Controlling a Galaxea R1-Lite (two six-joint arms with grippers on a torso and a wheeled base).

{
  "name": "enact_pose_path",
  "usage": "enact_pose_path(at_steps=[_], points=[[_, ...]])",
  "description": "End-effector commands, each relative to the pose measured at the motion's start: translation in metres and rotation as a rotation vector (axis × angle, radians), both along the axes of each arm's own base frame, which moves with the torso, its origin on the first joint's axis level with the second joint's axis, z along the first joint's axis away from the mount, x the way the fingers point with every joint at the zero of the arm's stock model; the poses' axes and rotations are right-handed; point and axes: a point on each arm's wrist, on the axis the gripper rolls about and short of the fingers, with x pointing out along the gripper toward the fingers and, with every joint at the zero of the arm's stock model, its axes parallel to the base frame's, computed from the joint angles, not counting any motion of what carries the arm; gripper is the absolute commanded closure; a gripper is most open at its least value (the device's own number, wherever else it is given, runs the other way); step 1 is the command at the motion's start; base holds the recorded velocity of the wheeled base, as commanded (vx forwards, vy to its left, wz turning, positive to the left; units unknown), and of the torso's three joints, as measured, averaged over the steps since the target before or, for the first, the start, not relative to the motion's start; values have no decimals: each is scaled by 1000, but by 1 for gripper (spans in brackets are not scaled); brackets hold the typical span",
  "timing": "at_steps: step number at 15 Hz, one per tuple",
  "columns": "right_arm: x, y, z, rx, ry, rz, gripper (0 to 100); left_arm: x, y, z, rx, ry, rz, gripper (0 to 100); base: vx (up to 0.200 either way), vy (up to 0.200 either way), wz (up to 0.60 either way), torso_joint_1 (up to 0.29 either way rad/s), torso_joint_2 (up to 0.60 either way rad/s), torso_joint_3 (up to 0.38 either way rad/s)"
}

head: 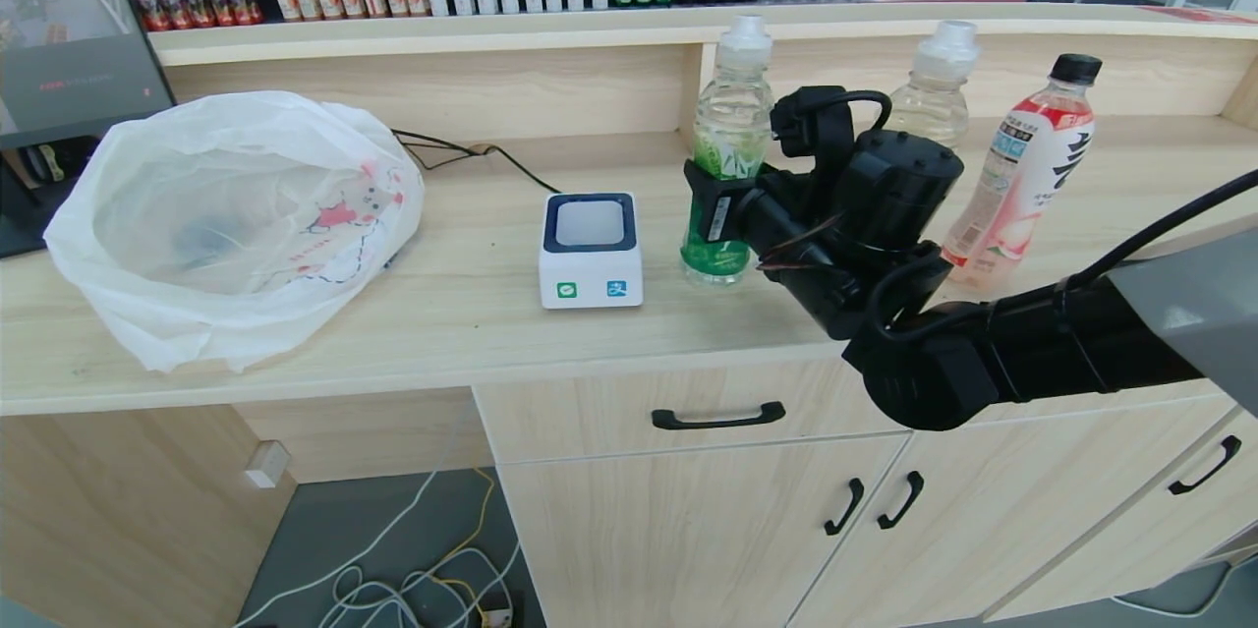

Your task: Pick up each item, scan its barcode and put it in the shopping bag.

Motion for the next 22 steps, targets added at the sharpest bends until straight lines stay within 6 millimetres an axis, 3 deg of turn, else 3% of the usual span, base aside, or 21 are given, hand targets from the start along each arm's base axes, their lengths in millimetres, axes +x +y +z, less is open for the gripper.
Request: enact_pose_path(at_steps=[1, 7, 10, 14, 18, 22], points=[[-2, -1, 5, 7, -11, -1, 100, 0, 0, 0, 1, 0, -1, 0, 0, 0, 0, 0, 0, 0], [-5, -3, 24, 36, -56, 1, 100, 0, 0, 0, 0, 0, -1, 0, 0, 0, 0, 0, 0, 0], [-19, -11, 41, 44, -74, 11, 100, 0, 0, 0, 0, 0, -1, 0, 0, 0, 0, 0, 0, 0], [-30, -18, 46, 33, -76, 43, 100, 0, 0, 0, 0, 0, 1, 0, 0, 0, 0, 0, 0, 0], [-54, -28, 70, 61, -122, 60, 100, 0, 0, 0, 0, 0, -1, 0, 0, 0, 0, 0, 0, 0], [-101, -31, 75, 54, -117, 158, 100, 0, 0, 0, 0, 0, 1, 0, 0, 0, 0, 0, 0, 0]])
